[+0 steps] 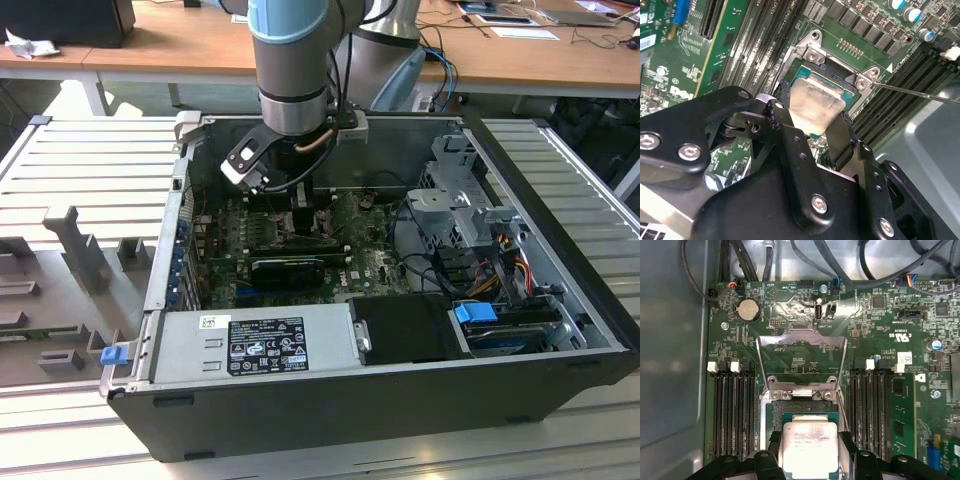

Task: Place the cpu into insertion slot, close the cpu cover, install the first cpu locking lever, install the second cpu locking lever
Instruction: 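Place the cpu into insertion slot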

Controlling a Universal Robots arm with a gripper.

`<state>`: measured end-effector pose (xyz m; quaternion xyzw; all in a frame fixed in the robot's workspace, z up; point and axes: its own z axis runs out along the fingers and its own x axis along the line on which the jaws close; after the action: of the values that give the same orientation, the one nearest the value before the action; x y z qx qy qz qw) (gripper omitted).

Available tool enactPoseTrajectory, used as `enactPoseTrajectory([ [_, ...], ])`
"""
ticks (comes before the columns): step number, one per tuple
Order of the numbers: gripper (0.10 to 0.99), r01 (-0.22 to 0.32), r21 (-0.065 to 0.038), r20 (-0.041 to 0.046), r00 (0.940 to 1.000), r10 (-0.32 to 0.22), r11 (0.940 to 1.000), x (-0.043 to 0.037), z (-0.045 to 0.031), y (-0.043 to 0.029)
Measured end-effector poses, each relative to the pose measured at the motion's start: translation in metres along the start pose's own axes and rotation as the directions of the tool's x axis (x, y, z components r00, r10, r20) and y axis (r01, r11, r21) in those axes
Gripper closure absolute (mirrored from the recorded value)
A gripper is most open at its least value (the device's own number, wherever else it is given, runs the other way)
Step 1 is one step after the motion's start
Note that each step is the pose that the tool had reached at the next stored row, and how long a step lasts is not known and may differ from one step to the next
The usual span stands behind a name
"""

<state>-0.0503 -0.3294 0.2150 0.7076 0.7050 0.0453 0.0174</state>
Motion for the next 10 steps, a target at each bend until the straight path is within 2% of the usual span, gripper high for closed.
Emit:
enactPoseTrajectory([
  [10,0.557,-0.003,0.0,-0.0007,1.0,0.003,1.0,0.0006,0.0058,0.0022],
])
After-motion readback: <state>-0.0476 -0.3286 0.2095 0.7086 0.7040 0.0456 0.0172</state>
